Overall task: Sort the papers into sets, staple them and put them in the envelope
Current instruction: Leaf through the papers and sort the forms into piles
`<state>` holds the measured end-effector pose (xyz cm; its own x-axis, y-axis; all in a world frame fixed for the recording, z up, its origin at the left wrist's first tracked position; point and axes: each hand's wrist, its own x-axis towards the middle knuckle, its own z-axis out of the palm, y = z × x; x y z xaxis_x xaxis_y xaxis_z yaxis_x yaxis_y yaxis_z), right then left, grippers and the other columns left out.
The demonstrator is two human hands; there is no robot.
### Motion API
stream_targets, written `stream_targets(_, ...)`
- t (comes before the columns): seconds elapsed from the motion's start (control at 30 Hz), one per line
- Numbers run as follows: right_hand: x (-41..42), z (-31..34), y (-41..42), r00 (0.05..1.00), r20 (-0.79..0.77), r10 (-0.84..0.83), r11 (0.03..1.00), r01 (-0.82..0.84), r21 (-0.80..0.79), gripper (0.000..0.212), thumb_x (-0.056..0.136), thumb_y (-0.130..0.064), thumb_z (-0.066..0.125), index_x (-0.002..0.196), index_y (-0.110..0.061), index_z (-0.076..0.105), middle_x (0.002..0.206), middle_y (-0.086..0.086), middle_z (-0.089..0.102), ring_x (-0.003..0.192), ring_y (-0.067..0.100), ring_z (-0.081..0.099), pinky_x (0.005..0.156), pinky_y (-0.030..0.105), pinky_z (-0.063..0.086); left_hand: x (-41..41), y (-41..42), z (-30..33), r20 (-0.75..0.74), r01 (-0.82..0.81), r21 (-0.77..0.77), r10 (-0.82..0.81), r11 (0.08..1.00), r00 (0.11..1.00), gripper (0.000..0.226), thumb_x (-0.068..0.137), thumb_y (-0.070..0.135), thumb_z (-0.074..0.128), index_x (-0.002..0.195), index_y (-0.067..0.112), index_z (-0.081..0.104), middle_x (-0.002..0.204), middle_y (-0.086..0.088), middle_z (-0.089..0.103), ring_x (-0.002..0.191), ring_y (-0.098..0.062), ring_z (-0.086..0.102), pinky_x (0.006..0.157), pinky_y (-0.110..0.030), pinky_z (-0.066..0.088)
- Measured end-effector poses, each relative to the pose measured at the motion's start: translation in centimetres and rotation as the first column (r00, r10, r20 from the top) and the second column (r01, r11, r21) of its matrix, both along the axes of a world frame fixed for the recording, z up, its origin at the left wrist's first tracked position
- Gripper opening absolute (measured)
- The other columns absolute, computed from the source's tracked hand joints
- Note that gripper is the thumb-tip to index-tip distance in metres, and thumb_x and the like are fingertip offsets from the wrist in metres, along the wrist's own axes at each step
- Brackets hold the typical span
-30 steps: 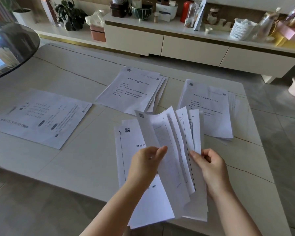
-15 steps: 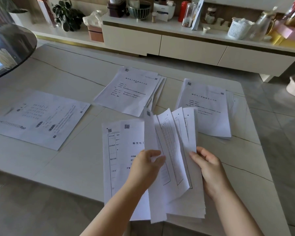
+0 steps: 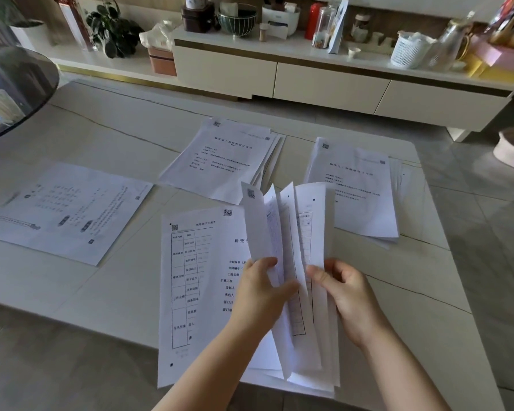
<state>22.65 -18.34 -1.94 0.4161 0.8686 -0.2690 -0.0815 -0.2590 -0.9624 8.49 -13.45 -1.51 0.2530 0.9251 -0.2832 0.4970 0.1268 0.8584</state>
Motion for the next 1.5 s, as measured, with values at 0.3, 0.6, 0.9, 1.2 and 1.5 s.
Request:
stream_targets(0.3, 0.0, -0.2, 0.1, 0.998, 0.065, 0.008, 1.0, -0.008, 0.002, 0.013, 0.085, -0.008, 0.068, 0.081, -0.02, 0.071, 0.077, -0.006, 0.072, 0.078, 0.005, 0.063, 0.072, 0.008, 0.047, 0.4, -0.2, 0.0, 0.024, -0.008, -0.035, 0.009, 0.999, 1.0, 0.067, 0.079, 0.042, 0.073, 0.136, 0.019, 0.046, 0.128, 0.006, 0.043, 0.121, -0.009, 0.044, 0.094, -0.019, 0.033)
stream_targets(0.6, 1.6, 0.2, -0.5, 0.925, 0.37, 0.091, 0.992, -0.05, -0.119, 0.033, 0.098, -0.013, 0.049, 0.131, -0.014, 0.056, 0.124, -0.01, 0.059, 0.098, -0.005, 0.052, 0.08, 0.003, 0.036, 0.6, 0.1, -0.4, -0.01, 0.013, -0.076, -0.014, 0.997, 1.0, 0.061, 0.084, 0.023, 0.068, 0.139, 0.015, 0.044, 0.134, 0.002, 0.042, 0.119, -0.012, 0.045, 0.097, -0.022, 0.038)
stream_targets(0.9, 3.5, 4.0, -2.8, 0.798, 0.598, -0.072, 0.996, 0.091, -0.001, 0.061, 0.098, -0.005, 0.045, 0.148, -0.035, 0.026, 0.111, -0.005, 0.061, 0.06, 0.007, 0.058, 0.055, 0.022, 0.046, 0.6, 0.3, 0.0, 0.062, -0.054, -0.259, 0.073, 0.964, 0.995, 0.057, 0.087, 0.044, 0.063, 0.131, 0.01, 0.053, 0.138, -0.009, 0.046, 0.124, -0.023, 0.048, 0.106, -0.039, 0.039)
stream_targets(1.2, 6.3, 7.0, -5.5, 0.756, 0.511, -0.41, 0.912, 0.34, 0.228, 0.025, 0.092, -0.013, 0.054, 0.07, -0.022, 0.059, 0.059, -0.007, 0.057, 0.054, 0.01, 0.045, 0.055, 0.027, 0.031, -0.1, -0.1, 1.5, -0.022, 0.023, -0.159, -0.027, 0.987, 0.999, 0.047, 0.094, 0.01, 0.049, 0.141, 0.013, 0.042, 0.144, -0.006, 0.037, 0.116, -0.021, 0.048, 0.09, -0.022, 0.037)
stream_targets(1.5, 5.9, 9.2, -6.5, 0.73, 0.349, -0.587, 0.804, 0.479, 0.352, 0.026, 0.09, -0.021, 0.058, 0.083, 0.002, 0.048, 0.065, -0.005, 0.04, 0.061, 0.008, 0.03, 0.051, 0.02, 0.023, -4.6, -0.5, 5.0, -0.278, 0.025, 0.198, 0.032, 0.98, 0.96, 0.061, 0.091, -0.004, 0.032, 0.146, 0.021, 0.032, 0.149, 0.001, 0.032, 0.122, -0.021, 0.047, 0.078, -0.028, 0.042)
